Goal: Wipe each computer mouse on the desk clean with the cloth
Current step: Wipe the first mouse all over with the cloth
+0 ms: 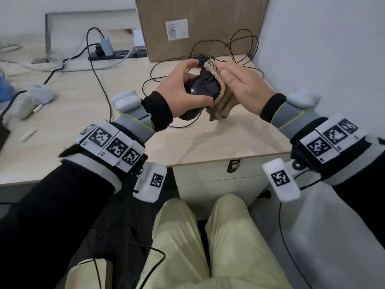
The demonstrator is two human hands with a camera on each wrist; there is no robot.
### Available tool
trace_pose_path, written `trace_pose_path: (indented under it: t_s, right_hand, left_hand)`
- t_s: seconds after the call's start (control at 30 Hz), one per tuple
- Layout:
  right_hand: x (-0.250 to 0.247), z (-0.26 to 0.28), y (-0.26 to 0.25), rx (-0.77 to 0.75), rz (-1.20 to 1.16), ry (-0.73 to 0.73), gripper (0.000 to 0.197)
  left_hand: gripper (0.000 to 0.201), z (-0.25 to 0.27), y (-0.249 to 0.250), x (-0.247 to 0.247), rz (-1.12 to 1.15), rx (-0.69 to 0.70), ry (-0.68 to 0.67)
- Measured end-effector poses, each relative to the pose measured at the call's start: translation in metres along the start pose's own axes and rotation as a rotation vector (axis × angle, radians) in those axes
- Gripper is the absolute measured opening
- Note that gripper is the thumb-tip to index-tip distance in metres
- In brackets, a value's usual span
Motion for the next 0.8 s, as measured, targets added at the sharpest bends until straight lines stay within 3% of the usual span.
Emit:
trace_pose_path:
  t_s: [0.1,0.2,0.33,0.57,0.73,0.8]
  right_hand:
    - [-0.002,-0.006,-0.004,0.098,-0.114,-0.061,0.032]
    - [-0.003,-0.013,-0.007,0.161,-0.101,-0.064,0.035]
    - [-0.007,-0.011,0.000,0.261,-0.105,-0.087,0.028]
    - [-0.028,-0.008,0.015,0.352,-0.025,0.119,0.032]
    - [-0.047,-0.004,0.025,0.456,0.046,0.332,0.042]
    - [-0.052,0.001,0.030,0.526,0.085,0.384,0.045]
  left_hand:
    - [0.095,0.002,-0.003,-0.008,0.015,0.016,0.021]
    - [0.094,0.004,-0.010,-0.012,0.060,-0.009,0.084]
    - [0.079,0.002,-0.026,-0.027,0.260,-0.180,0.258]
    - [0.068,0.003,-0.063,-0.041,0.331,-0.516,0.489]
    - [0.067,0.010,-0.074,-0.038,0.395,-0.652,0.465]
    - [0.045,0.014,-0.074,-0.032,0.436,-0.730,0.393]
Point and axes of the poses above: each hand's wrist, its own z-axis away from the middle knuckle, its own x-axis out of the palm, y = z × x, the point moved 2 cm from there along -z, towards the middle knuckle, and after that the axes turned 11 degrees about -z, right-handed, at the moved point
